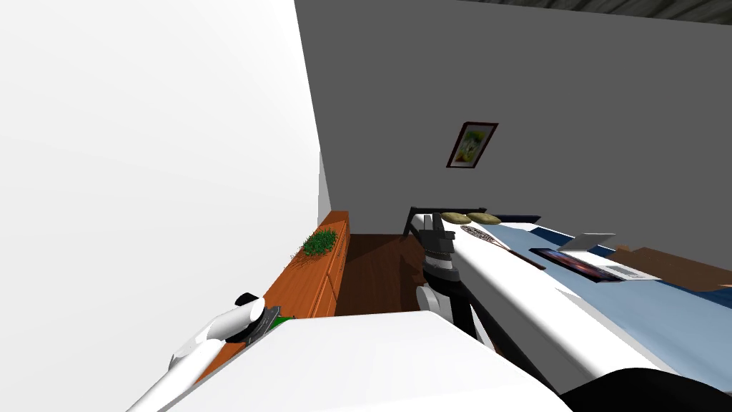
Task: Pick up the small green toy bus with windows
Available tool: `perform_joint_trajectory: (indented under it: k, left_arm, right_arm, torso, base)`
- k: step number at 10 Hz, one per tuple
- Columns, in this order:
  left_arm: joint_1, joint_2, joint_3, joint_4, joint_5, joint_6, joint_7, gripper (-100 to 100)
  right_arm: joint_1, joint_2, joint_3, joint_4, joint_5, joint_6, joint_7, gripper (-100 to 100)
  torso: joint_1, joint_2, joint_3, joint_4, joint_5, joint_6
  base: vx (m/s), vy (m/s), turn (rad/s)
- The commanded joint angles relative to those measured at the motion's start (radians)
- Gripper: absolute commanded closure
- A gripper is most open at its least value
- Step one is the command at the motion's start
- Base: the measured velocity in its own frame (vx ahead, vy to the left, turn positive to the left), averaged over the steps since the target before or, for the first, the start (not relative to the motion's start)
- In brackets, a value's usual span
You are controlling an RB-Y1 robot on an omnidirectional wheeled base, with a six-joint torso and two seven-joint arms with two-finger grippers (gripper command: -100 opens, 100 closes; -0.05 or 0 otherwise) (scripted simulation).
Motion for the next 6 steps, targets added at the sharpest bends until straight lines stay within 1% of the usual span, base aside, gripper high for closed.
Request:
perform_joint_trajectory:
  k: [1, 2, 3, 4, 5, 6]
  left_arm:
    - [0.000, 0.000, 0.000, 0.000, 0.000, 0.000, 0.000, 100]
    - [0.000, 0.000, 0.000, 0.000, 0.000, 0.000, 0.000, 100]
    - [0.000, 0.000, 0.000, 0.000, 0.000, 0.000, -0.001, 0]
    - [0.005, -0.002, 0.025, -0.003, -0.001, 0.010, -0.028, 100]
    - [0.012, -0.006, 0.055, -0.007, -0.004, 0.023, -0.062, 100]
    - [0.019, -0.010, 0.084, -0.011, -0.007, 0.035, -0.088, 100]
  right_arm:
    - [0.000, 0.000, 0.000, 0.000, 0.000, 0.000, 0.000, 0]
    - [0.000, 0.000, 0.000, 0.000, 0.000, 0.000, 0.000, 0]
    - [0.000, 0.000, 0.000, 0.000, 0.000, 0.000, 0.000, 0]
    - [0.000, 0.000, 0.000, 0.000, 0.000, 0.000, 0.000, 0]
    - [0.000, 0.000, 0.000, 0.000, 0.000, 0.000, 0.000, 0]
    - [0.000, 0.000, 0.000, 0.000, 0.000, 0.000, 0.000, 0]
  torso:
    - [0.000, 0.000, 0.000, 0.000, 0.000, 0.000]
    - [0.000, 0.000, 0.000, 0.000, 0.000, 0.000]
    - [0.000, 0.000, 0.000, 0.000, 0.000, 0.000]
    - [0.000, 0.000, 0.000, 0.000, 0.000, 0.000]
    - [-0.001, -0.002, -0.001, 0.000, -0.001, -0.001]
    - [-0.003, -0.004, -0.002, 0.000, -0.001, -0.001]
  base:
    - [0.000, 0.000, 0.000]
    - [0.000, 0.000, 0.000]
    - [0.000, 0.000, 0.000]
    - [0.044, -0.024, 0.075]
    - [0.081, -0.054, 0.125]
    - [0.089, -0.066, 0.113]
